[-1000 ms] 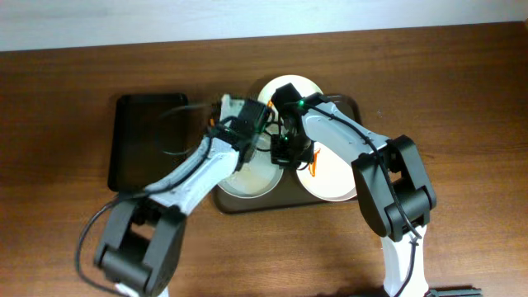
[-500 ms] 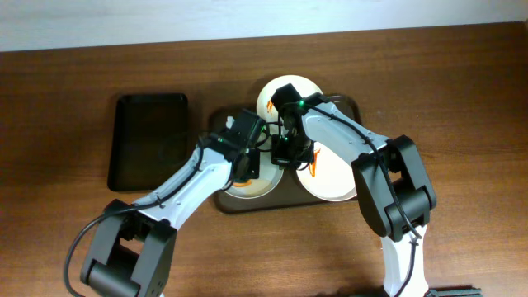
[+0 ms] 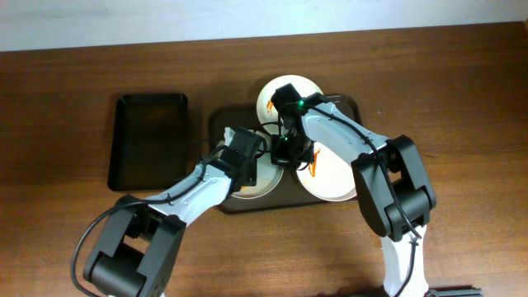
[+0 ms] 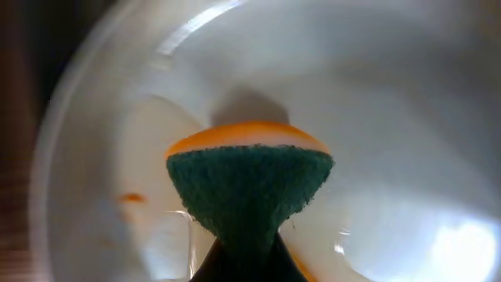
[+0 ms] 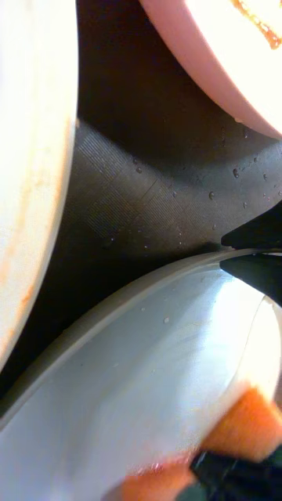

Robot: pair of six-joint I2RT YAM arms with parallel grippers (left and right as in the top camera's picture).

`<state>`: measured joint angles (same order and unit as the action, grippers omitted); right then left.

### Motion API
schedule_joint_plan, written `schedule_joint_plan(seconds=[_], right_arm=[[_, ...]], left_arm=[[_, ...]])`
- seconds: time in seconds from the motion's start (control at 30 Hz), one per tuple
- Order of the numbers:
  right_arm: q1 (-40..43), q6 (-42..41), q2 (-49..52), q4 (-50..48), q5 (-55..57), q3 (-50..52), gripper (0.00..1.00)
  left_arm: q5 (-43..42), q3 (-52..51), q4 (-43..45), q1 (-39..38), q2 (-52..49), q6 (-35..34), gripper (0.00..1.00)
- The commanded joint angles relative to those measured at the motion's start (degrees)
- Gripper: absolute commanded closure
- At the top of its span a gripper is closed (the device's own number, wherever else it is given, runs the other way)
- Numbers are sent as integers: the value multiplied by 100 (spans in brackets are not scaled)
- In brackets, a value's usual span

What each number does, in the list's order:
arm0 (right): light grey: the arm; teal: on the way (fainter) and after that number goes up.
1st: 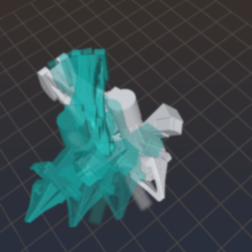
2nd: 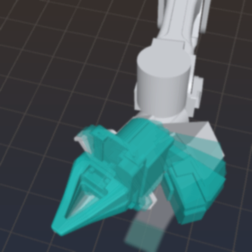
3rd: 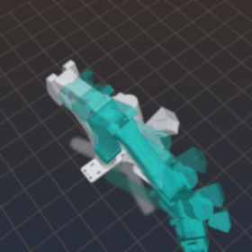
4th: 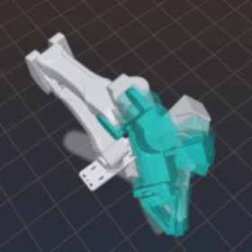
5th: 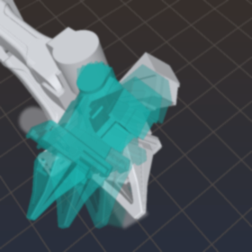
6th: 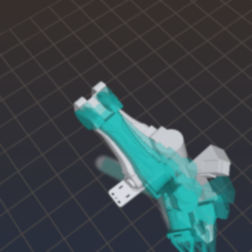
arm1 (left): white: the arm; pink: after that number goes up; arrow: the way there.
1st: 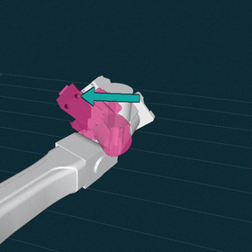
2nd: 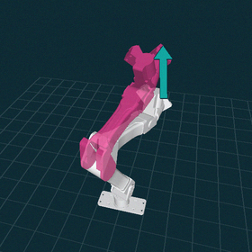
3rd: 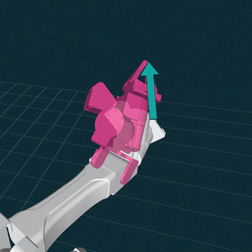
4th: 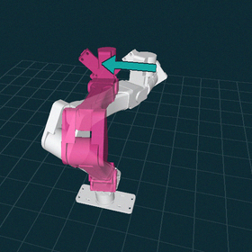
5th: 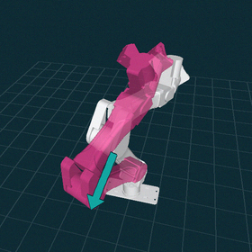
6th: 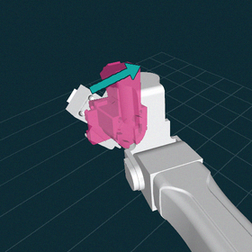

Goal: Clean dirty plates on tray and stack at the side
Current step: 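Scrub the plate with the sponge in the left gripper, then return the sponge to the black tray with the left gripper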

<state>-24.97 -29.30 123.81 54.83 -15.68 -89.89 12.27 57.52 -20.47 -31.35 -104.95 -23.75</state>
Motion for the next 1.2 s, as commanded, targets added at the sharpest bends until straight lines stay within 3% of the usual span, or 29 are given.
schedule_joint_plan(seconds=[0.0,0.17,0.33,0.57,0.7,0.83,1.0,1.07,1.17], right_arm=[[-46,48,35,109,262,48,96],[-46,48,35,136,262,48,96],[-46,48,35,216,262,48,96],[-46,50,35,267,264,48,96],[-46,48,35,267,264,48,96],[-46,48,35,175,262,48,96],[-46,48,35,-2,262,46,96],[-46,48,35,24,262,46,96],[-46,48,33,66,256,46,96]], left_arm=[[1276,-328,-181,39,-420,155,99],[2520,-295,15,39,-417,184,100],[2503,221,116,39,-409,798,100],[2310,1974,-734,291,136,844,100],[466,2201,-1287,1547,577,844,100],[-1078,2194,-2083,2806,352,848,100],[-1327,2186,-2332,3198,-365,1694,100],[-905,2186,-2304,3195,-675,1720,99],[-793,2186,-2282,3220,-970,1720,75]])
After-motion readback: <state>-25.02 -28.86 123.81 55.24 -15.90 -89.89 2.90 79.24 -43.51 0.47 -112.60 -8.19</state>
